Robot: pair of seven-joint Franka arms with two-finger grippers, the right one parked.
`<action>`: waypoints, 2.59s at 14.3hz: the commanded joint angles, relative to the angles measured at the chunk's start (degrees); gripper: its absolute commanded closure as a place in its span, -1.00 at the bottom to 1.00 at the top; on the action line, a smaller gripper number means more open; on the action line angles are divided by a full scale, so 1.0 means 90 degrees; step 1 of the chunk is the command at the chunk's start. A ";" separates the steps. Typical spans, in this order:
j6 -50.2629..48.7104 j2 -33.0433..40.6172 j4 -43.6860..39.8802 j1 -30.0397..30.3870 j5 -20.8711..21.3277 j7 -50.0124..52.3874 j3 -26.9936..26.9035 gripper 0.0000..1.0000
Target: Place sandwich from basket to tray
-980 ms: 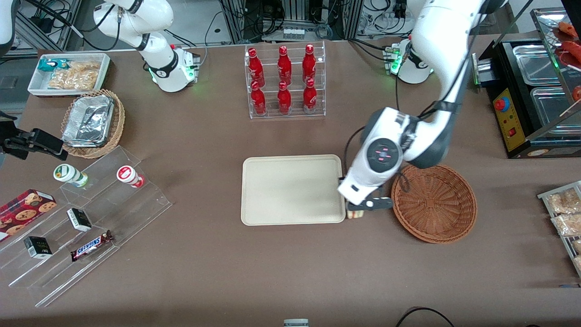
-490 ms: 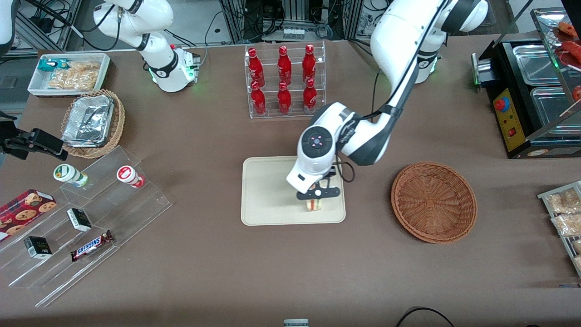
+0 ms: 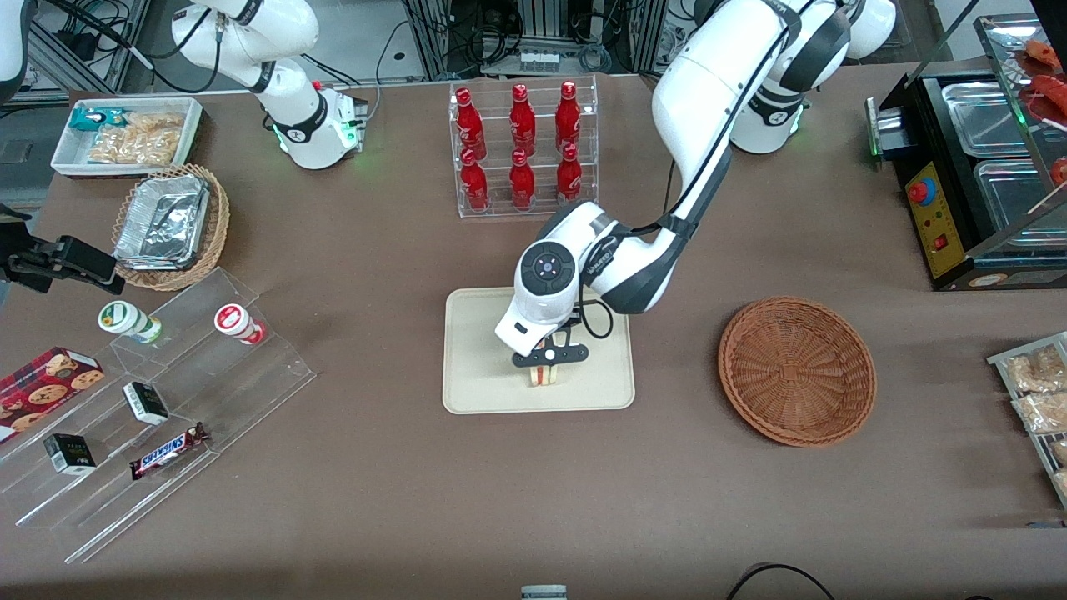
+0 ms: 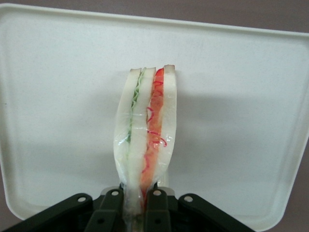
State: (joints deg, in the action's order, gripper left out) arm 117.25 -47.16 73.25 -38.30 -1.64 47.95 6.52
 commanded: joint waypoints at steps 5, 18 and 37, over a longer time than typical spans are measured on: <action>-0.0078 -0.0092 -0.0239 -0.0158 0.0045 0.0102 -0.0031 -1.00; -0.2235 0.2045 0.0717 0.1382 0.0436 -0.0587 -0.0188 -1.00; -0.3418 0.5708 0.2828 0.4626 0.0299 -0.6156 -0.0090 -1.00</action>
State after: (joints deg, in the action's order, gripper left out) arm 86.57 0.97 96.95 1.93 1.56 -5.14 4.64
